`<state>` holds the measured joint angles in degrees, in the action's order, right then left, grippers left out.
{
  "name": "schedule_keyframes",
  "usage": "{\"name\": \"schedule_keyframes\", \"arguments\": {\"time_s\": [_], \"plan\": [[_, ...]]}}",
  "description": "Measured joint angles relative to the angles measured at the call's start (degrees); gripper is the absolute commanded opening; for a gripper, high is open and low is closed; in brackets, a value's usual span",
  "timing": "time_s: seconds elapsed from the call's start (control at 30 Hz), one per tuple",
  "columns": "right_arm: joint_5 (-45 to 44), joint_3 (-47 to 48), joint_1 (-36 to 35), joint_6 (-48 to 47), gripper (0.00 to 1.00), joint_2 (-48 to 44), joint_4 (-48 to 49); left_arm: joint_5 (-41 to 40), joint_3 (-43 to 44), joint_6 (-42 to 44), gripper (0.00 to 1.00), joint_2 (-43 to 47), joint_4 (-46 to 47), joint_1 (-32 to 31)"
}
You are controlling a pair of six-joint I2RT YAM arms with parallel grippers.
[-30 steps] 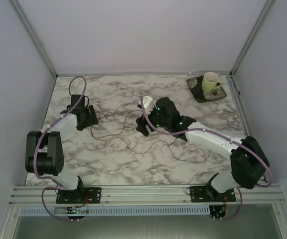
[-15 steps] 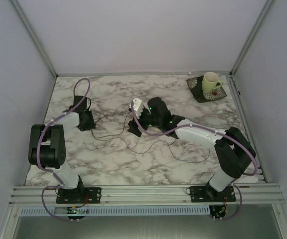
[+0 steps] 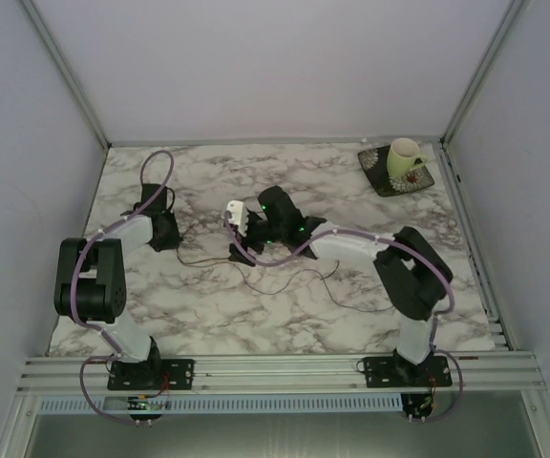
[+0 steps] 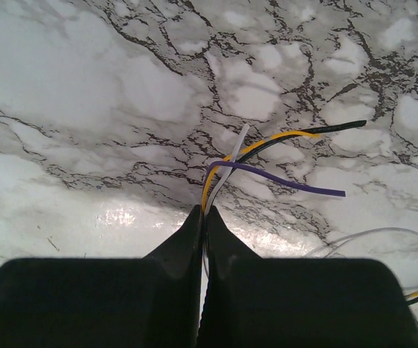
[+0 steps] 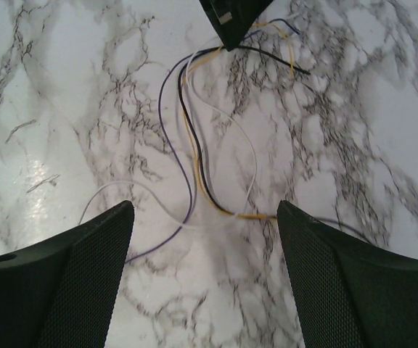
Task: Zip-tie the wires
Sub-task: Straighten the cable at the center of the board.
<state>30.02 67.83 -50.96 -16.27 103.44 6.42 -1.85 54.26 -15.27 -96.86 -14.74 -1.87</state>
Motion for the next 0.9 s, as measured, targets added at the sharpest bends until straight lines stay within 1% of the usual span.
{"name": "schedule_keyframes", "arguments": {"time_s": [0.07,0.23,0.47,0.67,0.9], "plan": [[1.97,3.02,-0.09,-1.92,0.80,3.50,-0.57,-0.24,0.00,0.00,0.00,0.02,-0.02,-0.02],[4.24,14.25,-0.09,-5.46,0.81,13.18,-5.16,-1.49,0.17,0.09,0.00,0.02,-0.31,-0.02],[4.52,22.77,-0.09,-7.19,0.84,19.89,-13.20,-2.64,1.05,0.57,0.00,-0.33,-1.88,0.00],[4.63,24.09,-0.07,-8.02,0.87,21.66,-18.84,-2.80,1.66,0.76,0.00,-0.72,-2.67,0.00],[3.13,24.13,-0.04,-8.63,0.88,22.84,-21.29,-2.78,1.86,0.76,0.00,-0.85,-2.89,0.00]]}}
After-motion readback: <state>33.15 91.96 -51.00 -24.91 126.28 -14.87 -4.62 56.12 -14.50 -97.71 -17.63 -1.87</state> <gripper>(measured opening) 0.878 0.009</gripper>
